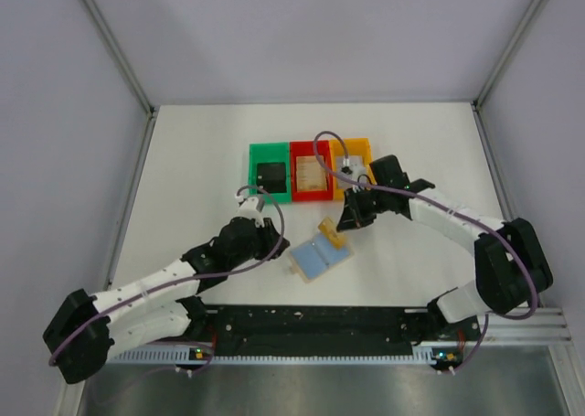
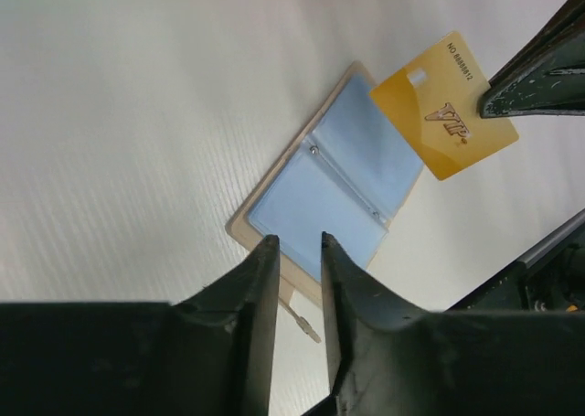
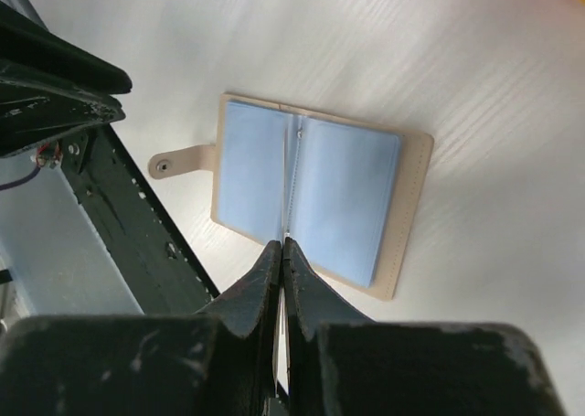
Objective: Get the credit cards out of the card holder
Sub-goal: Remove the credit card from the card holder, then place the credit card in the storage box.
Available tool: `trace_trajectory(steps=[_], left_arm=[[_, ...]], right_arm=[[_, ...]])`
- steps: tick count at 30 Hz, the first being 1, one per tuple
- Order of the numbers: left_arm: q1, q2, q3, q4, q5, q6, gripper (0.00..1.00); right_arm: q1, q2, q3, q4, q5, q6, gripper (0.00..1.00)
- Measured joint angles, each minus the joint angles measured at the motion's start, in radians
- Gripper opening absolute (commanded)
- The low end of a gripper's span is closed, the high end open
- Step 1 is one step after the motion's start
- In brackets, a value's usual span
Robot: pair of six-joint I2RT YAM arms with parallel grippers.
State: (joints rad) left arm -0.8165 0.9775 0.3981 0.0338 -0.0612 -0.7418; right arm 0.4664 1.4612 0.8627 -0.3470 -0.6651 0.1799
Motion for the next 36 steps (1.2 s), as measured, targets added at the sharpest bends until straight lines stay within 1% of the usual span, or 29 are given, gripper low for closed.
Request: trace_trajectory(steps=[1, 2, 3, 4, 6, 8, 12, 14, 16, 20, 22, 26, 30, 36], left_arm=[[0.002, -0.023, 0.002, -0.018, -0.009, 0.009, 0.44], [0.004, -0.052, 0.008, -0.048, -0.019, 0.019, 0.50], [0.006, -0.084, 0.016, -0.080, -0.032, 0.033, 0.59], [0.011, -0.116, 0.027, -0.113, -0.045, 0.045, 0.64], [0.029, -0.178, 0.060, -0.176, -0.065, 0.069, 0.70], [0.078, -0.229, 0.113, -0.242, -0.062, 0.090, 0.76], [0.275, -0.304, 0.235, -0.354, -0.020, 0.147, 0.79], [0.351, -0.335, 0.276, -0.402, -0.004, 0.182, 0.80], [0.401, -0.367, 0.308, -0.449, -0.008, 0.225, 0.86], [0.423, -0.430, 0.325, -0.513, -0.068, 0.309, 0.95], [0.423, -0.464, 0.325, -0.536, -0.116, 0.350, 0.97], [0.423, -0.554, 0.300, -0.521, -0.208, 0.418, 0.98], [0.424, -0.638, 0.238, -0.481, -0.273, 0.464, 0.98], [0.424, -0.644, 0.216, -0.476, -0.324, 0.493, 0.98]], right_arm=[[0.000, -0.005, 0.017, -0.028, 0.008, -0.018, 0.00], [0.000, -0.008, 0.045, -0.065, 0.018, -0.042, 0.00], [0.001, -0.009, 0.080, -0.099, 0.026, -0.070, 0.00], [0.002, -0.009, 0.120, -0.132, 0.032, -0.100, 0.00], [0.003, -0.005, 0.214, -0.198, 0.043, -0.160, 0.00], [0.006, 0.017, 0.332, -0.255, 0.055, -0.224, 0.00], [0.010, 0.100, 0.556, -0.335, 0.071, -0.359, 0.00], [0.010, 0.165, 0.671, -0.391, 0.076, -0.435, 0.00], [0.010, 0.245, 0.783, -0.450, 0.079, -0.502, 0.00], [0.013, 0.406, 0.974, -0.549, 0.095, -0.631, 0.00], [0.018, 0.467, 1.032, -0.594, 0.105, -0.700, 0.00], [0.035, 0.548, 1.098, -0.653, 0.133, -0.811, 0.00], [0.050, 0.613, 1.155, -0.675, 0.143, -0.897, 0.00], [0.075, 0.697, 1.183, -0.689, 0.153, -1.001, 0.00]])
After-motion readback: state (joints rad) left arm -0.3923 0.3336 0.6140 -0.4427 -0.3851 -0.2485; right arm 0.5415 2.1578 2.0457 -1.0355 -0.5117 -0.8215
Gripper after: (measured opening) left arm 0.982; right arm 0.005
